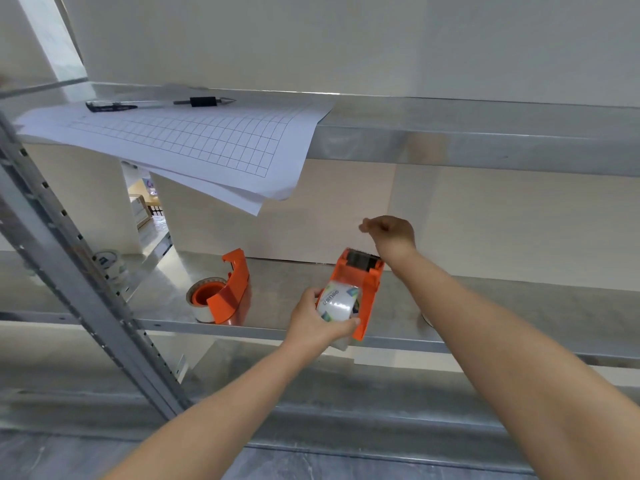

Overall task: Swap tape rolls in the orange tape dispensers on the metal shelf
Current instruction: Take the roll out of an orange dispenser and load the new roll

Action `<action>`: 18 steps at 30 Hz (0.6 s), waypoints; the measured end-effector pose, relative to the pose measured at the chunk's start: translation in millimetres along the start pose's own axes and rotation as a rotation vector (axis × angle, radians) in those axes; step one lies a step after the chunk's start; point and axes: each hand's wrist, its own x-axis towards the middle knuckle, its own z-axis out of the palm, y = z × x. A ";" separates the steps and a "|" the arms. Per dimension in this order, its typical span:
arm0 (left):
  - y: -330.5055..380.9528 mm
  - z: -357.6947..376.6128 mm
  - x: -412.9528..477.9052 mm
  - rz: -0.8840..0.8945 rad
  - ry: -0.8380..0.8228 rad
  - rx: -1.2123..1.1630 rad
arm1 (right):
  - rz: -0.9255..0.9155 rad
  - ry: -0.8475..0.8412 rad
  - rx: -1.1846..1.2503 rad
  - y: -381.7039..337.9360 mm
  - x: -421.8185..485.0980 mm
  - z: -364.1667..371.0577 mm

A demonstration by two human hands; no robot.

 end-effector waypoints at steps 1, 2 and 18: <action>0.3 -1.8 0.3 -0.005 -0.004 0.000 | 0.022 0.012 0.025 0.1 -0.2 1.4; 0.2 -4.1 0.5 -0.010 -0.009 0.004 | 0.044 0.030 0.052 0.1 0.4 1.6; 2.9 -25.8 -0.1 0.143 0.023 0.117 | 0.753 -0.430 0.218 18.7 0.3 -2.7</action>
